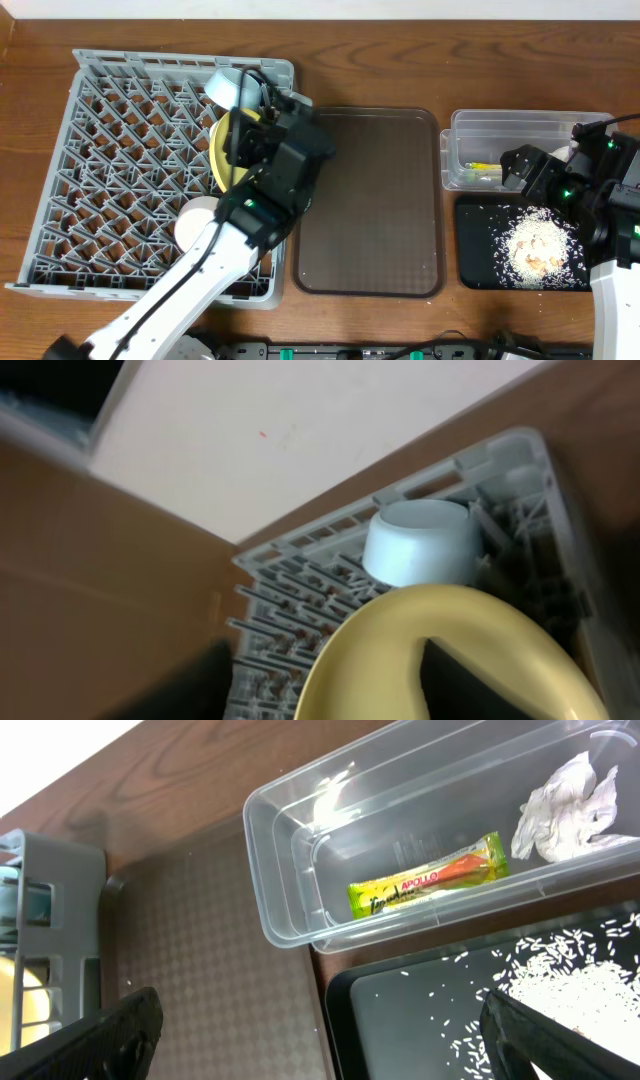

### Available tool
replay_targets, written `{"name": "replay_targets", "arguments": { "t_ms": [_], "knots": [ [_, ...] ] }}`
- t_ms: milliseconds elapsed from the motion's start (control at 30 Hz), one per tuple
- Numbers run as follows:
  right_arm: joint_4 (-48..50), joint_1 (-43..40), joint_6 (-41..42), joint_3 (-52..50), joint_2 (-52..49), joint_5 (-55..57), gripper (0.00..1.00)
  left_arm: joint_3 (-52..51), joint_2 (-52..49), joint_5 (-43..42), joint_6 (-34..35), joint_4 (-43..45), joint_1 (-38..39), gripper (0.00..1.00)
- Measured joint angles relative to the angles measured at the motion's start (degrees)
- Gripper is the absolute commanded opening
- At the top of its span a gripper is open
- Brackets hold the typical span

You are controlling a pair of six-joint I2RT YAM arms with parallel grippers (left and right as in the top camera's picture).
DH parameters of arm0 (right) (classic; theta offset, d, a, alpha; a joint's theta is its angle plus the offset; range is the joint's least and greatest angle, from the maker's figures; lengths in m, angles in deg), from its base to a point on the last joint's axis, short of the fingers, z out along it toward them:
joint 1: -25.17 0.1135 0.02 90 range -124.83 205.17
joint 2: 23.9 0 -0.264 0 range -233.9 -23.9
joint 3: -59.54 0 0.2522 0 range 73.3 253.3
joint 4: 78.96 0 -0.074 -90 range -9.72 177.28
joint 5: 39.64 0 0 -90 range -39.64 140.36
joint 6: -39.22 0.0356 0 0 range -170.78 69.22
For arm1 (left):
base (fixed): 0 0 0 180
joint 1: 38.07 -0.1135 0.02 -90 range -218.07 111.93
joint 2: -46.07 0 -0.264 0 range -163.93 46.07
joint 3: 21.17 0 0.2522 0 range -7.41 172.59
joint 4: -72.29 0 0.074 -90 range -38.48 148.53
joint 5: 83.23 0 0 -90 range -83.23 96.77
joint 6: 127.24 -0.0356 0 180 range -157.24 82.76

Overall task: Sort waste into correct bins and load items into the dishwasher
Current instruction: 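Lower the yellow plate upright into the rack slots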

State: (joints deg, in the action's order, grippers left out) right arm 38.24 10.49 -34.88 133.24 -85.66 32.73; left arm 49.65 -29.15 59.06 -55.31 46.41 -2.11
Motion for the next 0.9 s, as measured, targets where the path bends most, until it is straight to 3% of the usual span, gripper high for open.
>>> {"name": "replay_targets", "arguments": {
  "t_ms": [233,367,633,667,833,900],
  "knots": [
    [0.00,0.00,0.00,0.00,0.00,0.02,0.99,0.11,10.54,-14.03,13.38,-6.43,-5.35,0.82],
    [0.00,0.02,0.00,0.00,0.00,0.02,0.99,0.42,15.65,-29.88,21.07,-12.48,-16.79,0.82],
    [0.00,0.00,0.00,0.00,0.00,0.02,0.99,0.50,10.73,-60.33,24.74,-19.69,-36.00,0.81],
    [0.00,0.02,0.00,0.00,0.00,0.02,0.99,0.50,9.57,-62.95,24.83,-19.78,-36.59,0.80],
    [0.00,0.00,0.00,0.00,0.00,0.02,0.99,0.50,5.18,-70.16,25.27,-20.39,-37.38,0.52],
    [0.00,0.00,0.00,0.00,0.00,0.00,0.99,0.50,4.24,-71.65,25.66,-21.00,-37.38,0.46]
  ]
}}
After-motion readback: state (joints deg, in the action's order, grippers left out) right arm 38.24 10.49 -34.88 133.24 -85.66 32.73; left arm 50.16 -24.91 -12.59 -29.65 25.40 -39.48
